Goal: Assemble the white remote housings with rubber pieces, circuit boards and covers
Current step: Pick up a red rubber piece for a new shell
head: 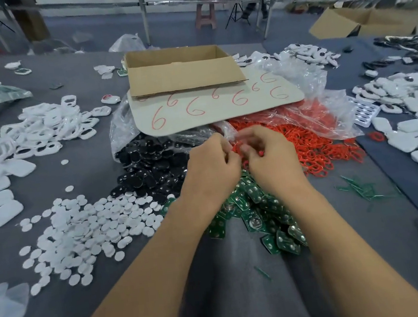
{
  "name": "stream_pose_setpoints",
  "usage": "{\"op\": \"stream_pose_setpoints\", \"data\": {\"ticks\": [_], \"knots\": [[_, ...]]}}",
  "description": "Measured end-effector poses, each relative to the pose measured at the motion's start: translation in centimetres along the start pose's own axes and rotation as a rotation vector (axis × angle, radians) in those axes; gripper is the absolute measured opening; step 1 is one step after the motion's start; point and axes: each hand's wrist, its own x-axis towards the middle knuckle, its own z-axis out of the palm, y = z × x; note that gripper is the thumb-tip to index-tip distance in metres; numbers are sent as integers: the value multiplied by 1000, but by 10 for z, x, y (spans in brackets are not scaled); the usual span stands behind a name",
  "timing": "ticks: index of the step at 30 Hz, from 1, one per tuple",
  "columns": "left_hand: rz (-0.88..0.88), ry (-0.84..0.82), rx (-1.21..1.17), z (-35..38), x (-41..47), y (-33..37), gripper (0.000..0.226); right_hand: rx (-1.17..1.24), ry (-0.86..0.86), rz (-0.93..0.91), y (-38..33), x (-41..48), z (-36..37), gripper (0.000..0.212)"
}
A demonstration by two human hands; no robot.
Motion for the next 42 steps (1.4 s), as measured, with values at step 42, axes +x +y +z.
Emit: {"op": "stream_pose_setpoints", "data": {"ticks": [42], "knots": [[-171, -57, -363, -91, -282, -25, 13, 530, -439, 99, -38, -269, -4, 27]]}}
